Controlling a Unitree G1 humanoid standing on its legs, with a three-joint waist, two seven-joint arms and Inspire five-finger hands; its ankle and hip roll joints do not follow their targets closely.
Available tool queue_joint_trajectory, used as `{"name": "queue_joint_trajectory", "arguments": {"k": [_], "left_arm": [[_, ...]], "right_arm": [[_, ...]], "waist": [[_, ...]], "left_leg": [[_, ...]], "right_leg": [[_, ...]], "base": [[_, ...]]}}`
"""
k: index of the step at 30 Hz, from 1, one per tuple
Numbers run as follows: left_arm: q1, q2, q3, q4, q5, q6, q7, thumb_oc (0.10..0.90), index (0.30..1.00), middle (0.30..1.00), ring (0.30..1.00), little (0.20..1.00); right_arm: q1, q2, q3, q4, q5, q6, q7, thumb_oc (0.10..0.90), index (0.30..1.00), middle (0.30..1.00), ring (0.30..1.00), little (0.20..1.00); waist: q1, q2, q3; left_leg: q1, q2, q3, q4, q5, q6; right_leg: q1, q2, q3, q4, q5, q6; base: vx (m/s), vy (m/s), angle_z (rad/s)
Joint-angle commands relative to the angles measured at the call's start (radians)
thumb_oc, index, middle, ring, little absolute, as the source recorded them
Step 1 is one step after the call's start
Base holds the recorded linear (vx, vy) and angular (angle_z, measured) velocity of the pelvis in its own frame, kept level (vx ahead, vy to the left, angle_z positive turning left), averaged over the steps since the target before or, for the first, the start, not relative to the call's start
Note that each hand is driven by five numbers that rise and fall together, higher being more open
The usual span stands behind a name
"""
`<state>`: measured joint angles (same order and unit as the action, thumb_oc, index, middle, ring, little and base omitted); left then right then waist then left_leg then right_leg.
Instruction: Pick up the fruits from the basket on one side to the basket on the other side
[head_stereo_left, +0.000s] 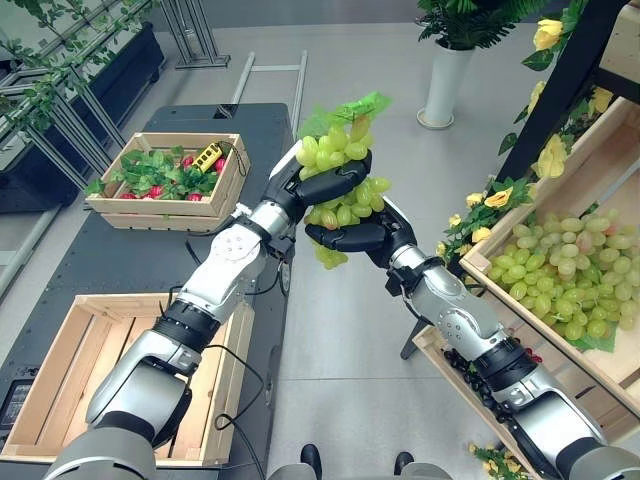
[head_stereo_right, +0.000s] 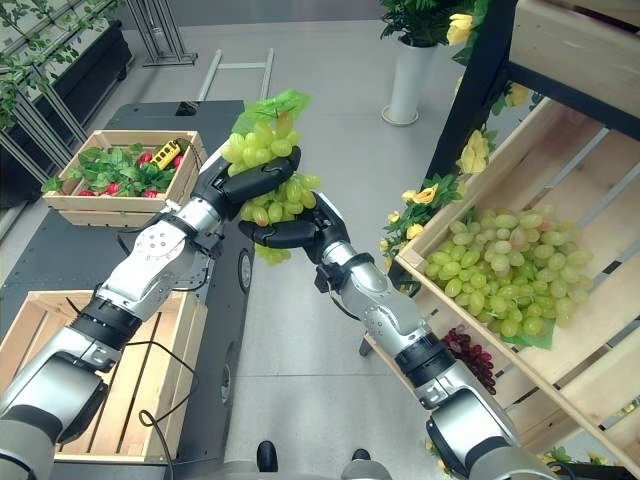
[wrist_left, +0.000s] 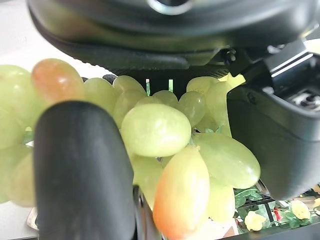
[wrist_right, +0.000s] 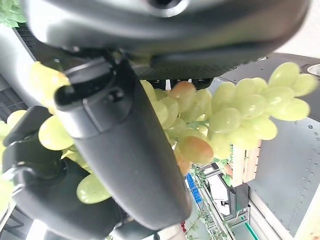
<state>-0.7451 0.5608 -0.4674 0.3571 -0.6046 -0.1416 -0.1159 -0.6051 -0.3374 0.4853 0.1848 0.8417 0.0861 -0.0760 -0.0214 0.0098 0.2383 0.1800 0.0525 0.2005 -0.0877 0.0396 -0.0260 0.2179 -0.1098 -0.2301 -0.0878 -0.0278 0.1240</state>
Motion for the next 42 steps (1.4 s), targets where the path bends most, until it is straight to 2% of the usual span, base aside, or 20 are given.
{"name": "queue_joint_trajectory", "arguments": {"k": [1,5,6,7,8,15,20,21,22,28,33,36,40,42], "left_arm": [[-0.143,-0.089,0.009,0.064,-0.072,-0.091,-0.014,0.400,0.300,0.300,0.300,0.300],[-0.144,-0.103,0.013,0.042,-0.081,-0.093,-0.002,0.400,0.300,0.300,0.300,0.300],[-0.146,-0.104,0.012,0.040,-0.081,-0.094,0.001,0.400,0.300,0.300,0.300,0.300],[-0.148,-0.105,0.012,0.039,-0.080,-0.094,0.005,0.400,0.300,0.300,0.300,0.300],[-0.148,-0.107,0.012,0.038,-0.078,-0.094,0.008,0.400,0.300,0.300,0.300,0.300],[-0.165,-0.115,0.016,0.062,-0.046,-0.078,0.084,0.400,0.300,0.300,0.300,0.300],[-0.160,-0.126,0.024,0.090,-0.024,-0.082,0.113,0.400,0.300,0.300,0.300,0.300],[-0.161,-0.126,0.024,0.093,-0.014,-0.077,0.127,0.511,0.467,0.467,0.467,0.467],[-0.161,-0.128,0.024,0.103,0.007,-0.075,0.153,0.800,0.900,0.900,0.900,0.900],[-0.171,-0.113,0.016,0.133,0.086,-0.040,0.219,0.800,0.900,0.900,0.900,0.900],[-0.191,-0.080,-0.006,0.170,0.280,-0.016,0.321,0.800,0.900,0.900,0.900,0.900],[-0.209,-0.031,-0.037,0.185,0.428,-0.026,0.395,0.800,0.900,0.900,0.900,0.900],[-0.204,0.000,-0.030,0.179,0.407,-0.048,0.419,0.800,0.900,0.900,0.900,0.900],[-0.169,0.017,0.005,0.161,0.456,-0.080,0.482,0.800,0.900,0.900,0.900,0.900]], "right_arm": [[-0.147,0.133,-0.005,0.063,0.059,-0.161,0.002,0.800,0.900,0.900,0.900,0.900],[-0.162,0.143,-0.004,0.091,0.088,-0.164,0.001,0.800,0.900,0.900,0.900,0.900],[-0.165,0.146,-0.004,0.095,0.093,-0.170,-0.002,0.519,0.479,0.479,0.479,0.479],[-0.167,0.148,-0.004,0.100,0.096,-0.177,-0.008,0.519,0.479,0.479,0.479,0.479],[-0.168,0.150,-0.005,0.103,0.097,-0.183,-0.008,0.400,0.300,0.300,0.300,0.300],[-0.190,0.167,-0.019,0.120,0.125,-0.222,-0.018,0.400,0.300,0.300,0.300,0.300],[-0.189,0.176,-0.024,0.125,0.119,-0.226,-0.015,0.400,0.300,0.300,0.300,0.300],[-0.191,0.176,-0.024,0.125,0.117,-0.225,-0.016,0.400,0.300,0.300,0.300,0.300],[-0.191,0.177,-0.022,0.126,0.118,-0.226,-0.017,0.400,0.300,0.300,0.300,0.300],[-0.194,0.176,-0.018,0.128,0.124,-0.231,-0.021,0.400,0.300,0.300,0.300,0.300],[-0.192,0.174,-0.017,0.128,0.120,-0.233,-0.035,0.400,0.300,0.300,0.300,0.300],[-0.183,0.157,-0.024,0.112,0.123,-0.227,-0.035,0.400,0.300,0.300,0.300,0.300],[-0.167,0.133,-0.034,0.105,0.120,-0.222,-0.029,0.400,0.300,0.300,0.300,0.300],[-0.127,0.113,-0.050,0.115,0.069,-0.212,0.002,0.400,0.300,0.300,0.300,0.300]], "waist": [[0.017,0.002,-0.194],[0.022,0.000,-0.194],[0.023,0.000,-0.193],[0.024,0.001,-0.193],[0.025,0.000,-0.193],[0.030,0.002,-0.193],[0.029,0.002,-0.193],[0.029,0.002,-0.192],[0.029,0.002,-0.192],[0.029,0.003,-0.187],[0.027,0.005,-0.185],[0.025,0.005,-0.183],[0.024,0.004,-0.181],[0.022,0.002,-0.181]], "left_leg": [[-0.009,-0.018,-0.035,0.000,-0.100,0.000],[-0.006,-0.017,-0.039,0.000,-0.101,-0.001],[-0.006,-0.016,-0.040,0.000,-0.101,-0.001],[-0.006,-0.017,-0.042,0.000,-0.102,-0.001],[-0.005,-0.017,-0.043,0.000,-0.102,-0.001],[-0.006,-0.017,-0.051,0.000,-0.104,-0.001],[-0.006,-0.017,-0.054,0.000,-0.103,0.000],[-0.006,-0.016,-0.054,0.000,-0.103,-0.001],[-0.005,-0.017,-0.053,0.000,-0.103,-0.001],[-0.002,-0.016,-0.049,0.000,-0.102,0.001],[-0.001,-0.016,-0.049,0.000,-0.101,0.001],[-0.002,-0.016,-0.048,0.000,-0.101,0.001],[-0.003,-0.015,-0.047,0.000,-0.101,0.000],[-0.003,-0.012,-0.045,0.000,-0.103,-0.001]], "right_leg": [[-0.040,0.023,-0.024,0.001,-0.003,-0.055],[-0.035,0.022,-0.025,0.001,-0.005,-0.057],[-0.035,0.022,-0.025,0.001,-0.006,-0.058],[-0.033,0.022,-0.026,0.001,-0.006,-0.058],[-0.033,0.021,-0.026,0.001,-0.007,-0.058],[-0.031,0.021,-0.030,0.001,-0.009,-0.058],[-0.031,0.020,-0.028,0.001,-0.010,-0.059],[-0.031,0.020,-0.028,0.001,-0.010,-0.059],[-0.031,0.020,-0.027,0.001,-0.011,-0.059],[-0.030,0.019,-0.025,0.001,-0.012,-0.059],[-0.030,0.018,-0.023,0.001,-0.010,-0.057],[-0.032,0.018,-0.020,0.001,-0.009,-0.054],[-0.034,0.018,-0.018,0.001,-0.010,-0.053],[-0.035,0.019,-0.016,0.001,-0.009,-0.053]], "base": [[0.00,0.014,-0.05],[0.00,0.005,-0.02],[0.00,0.000,0.00],[0.00,0.000,0.00],[0.00,0.000,0.00],[-0.01,0.001,0.00],[0.00,0.000,0.00],[0.00,0.000,0.00],[0.00,0.000,0.00],[0.00,0.000,0.00],[0.00,0.000,0.00],[0.00,0.000,0.00],[0.00,0.000,0.00],[0.00,0.000,0.00]]}}
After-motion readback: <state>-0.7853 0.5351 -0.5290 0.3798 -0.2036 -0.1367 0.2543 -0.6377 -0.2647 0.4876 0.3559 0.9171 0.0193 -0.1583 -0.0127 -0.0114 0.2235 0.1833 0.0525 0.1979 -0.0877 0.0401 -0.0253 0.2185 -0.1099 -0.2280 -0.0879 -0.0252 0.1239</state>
